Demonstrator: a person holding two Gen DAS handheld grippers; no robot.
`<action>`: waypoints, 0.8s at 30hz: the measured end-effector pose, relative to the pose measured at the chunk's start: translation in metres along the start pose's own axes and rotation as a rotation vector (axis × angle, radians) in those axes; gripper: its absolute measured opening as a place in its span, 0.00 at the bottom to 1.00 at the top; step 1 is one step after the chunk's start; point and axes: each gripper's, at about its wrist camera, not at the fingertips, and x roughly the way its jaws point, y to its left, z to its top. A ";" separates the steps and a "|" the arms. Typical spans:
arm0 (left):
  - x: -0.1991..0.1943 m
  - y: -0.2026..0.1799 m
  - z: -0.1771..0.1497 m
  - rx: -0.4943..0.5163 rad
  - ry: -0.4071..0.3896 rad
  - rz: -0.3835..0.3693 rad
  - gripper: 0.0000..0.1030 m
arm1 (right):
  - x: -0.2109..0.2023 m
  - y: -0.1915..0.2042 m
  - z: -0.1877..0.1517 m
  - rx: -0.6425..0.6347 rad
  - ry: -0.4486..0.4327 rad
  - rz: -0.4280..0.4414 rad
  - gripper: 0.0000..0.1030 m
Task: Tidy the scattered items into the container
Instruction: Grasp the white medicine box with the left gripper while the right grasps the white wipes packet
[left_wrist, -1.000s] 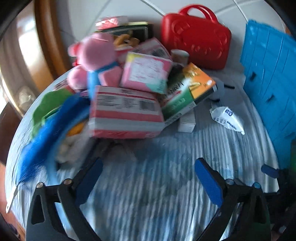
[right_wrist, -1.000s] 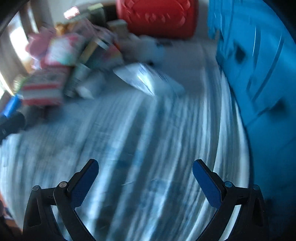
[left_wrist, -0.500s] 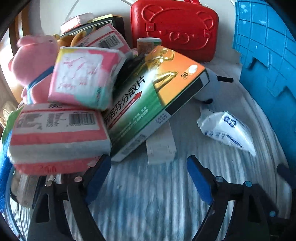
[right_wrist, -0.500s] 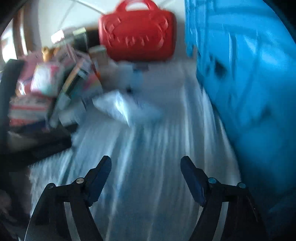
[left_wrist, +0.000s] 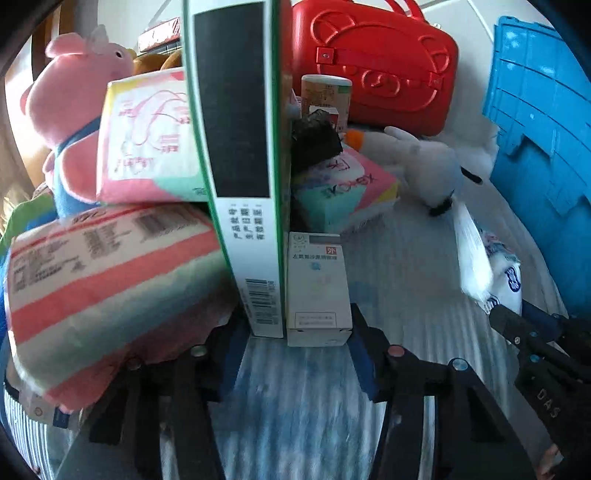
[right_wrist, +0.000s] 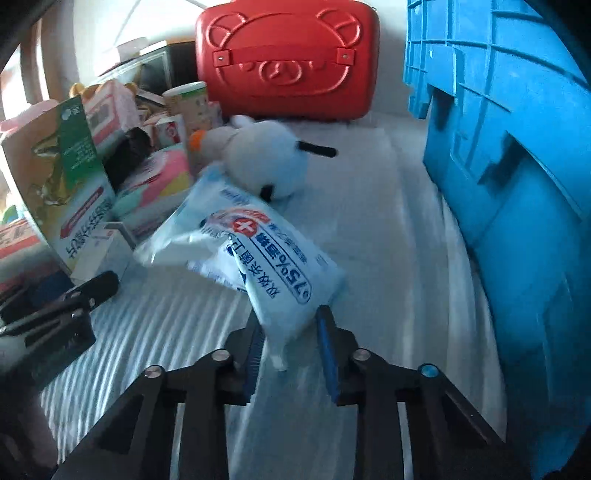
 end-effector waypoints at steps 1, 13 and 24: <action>-0.004 0.000 -0.005 0.007 0.001 -0.003 0.49 | -0.005 0.001 -0.006 0.008 0.004 0.017 0.23; -0.068 -0.009 -0.035 0.020 -0.011 -0.004 0.49 | -0.050 0.008 -0.030 0.012 0.021 0.105 0.22; -0.075 0.009 -0.069 -0.014 0.114 0.038 0.50 | -0.065 0.023 -0.048 -0.037 0.096 0.172 0.25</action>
